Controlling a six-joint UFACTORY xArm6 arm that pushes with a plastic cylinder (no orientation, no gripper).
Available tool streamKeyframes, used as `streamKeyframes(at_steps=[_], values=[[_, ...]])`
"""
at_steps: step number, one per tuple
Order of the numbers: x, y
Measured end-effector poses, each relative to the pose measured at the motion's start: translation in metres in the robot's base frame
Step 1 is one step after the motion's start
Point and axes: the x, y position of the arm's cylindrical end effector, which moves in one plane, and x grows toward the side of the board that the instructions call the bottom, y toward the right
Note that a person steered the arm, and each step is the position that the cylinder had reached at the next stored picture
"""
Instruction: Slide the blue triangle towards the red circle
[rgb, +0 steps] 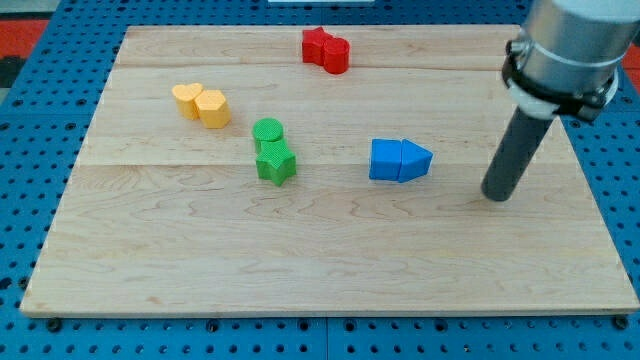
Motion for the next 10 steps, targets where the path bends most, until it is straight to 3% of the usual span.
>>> streamKeyframes(at_steps=[3, 4, 5, 8, 10], values=[[-0.049, -0.045], [-0.006, -0.038], [-0.011, -0.056], [-0.048, -0.078], [-0.114, -0.105]])
